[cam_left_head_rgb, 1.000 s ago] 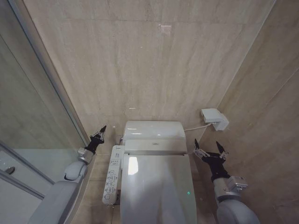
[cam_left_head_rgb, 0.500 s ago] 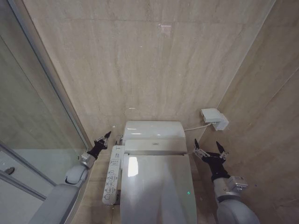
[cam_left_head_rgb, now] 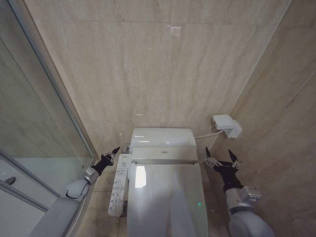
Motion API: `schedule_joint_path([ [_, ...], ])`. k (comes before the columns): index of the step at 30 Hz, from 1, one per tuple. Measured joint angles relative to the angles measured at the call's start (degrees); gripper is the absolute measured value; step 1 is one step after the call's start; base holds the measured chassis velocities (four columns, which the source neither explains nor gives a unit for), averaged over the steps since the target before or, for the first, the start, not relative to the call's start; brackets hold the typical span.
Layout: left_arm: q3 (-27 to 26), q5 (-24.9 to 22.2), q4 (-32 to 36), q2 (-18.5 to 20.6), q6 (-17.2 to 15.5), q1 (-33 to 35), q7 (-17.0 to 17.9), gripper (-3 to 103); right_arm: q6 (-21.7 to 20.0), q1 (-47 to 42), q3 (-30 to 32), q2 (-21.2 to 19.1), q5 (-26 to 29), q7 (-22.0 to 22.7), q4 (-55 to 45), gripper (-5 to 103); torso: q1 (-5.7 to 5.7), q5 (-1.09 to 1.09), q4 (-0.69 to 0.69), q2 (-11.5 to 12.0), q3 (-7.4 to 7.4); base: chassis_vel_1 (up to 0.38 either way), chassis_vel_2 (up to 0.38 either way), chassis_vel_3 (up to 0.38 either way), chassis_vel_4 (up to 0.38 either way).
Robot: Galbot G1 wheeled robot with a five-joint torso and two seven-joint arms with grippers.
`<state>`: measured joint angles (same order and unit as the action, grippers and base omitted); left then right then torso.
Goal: Open the toilet lid, clean the toilet bowl with a toilet brush, close the toilet lid, and flush.
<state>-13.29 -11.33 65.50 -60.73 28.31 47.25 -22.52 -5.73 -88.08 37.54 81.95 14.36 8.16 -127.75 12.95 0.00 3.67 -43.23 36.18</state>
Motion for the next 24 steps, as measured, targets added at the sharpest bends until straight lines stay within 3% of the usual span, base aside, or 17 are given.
schedule_joint_path([
  [12,1.27,0.75,-0.44,-1.76,0.49,-0.37,-0.07,0,0.00,0.00,0.01,0.00,0.00,0.00,0.00,100,0.00,0.04,-0.04,0.00,0.00,0.000,0.000,0.000,0.000],
  [24,1.00,1.72,-2.31,-2.53,1.08,-0.12,-0.38,0,0.00,0.00,0.00,0.00,0.00,0.00,0.00,100,0.00,0.01,0.02,0.00,0.00,0.000,0.000,0.000,0.000],
])
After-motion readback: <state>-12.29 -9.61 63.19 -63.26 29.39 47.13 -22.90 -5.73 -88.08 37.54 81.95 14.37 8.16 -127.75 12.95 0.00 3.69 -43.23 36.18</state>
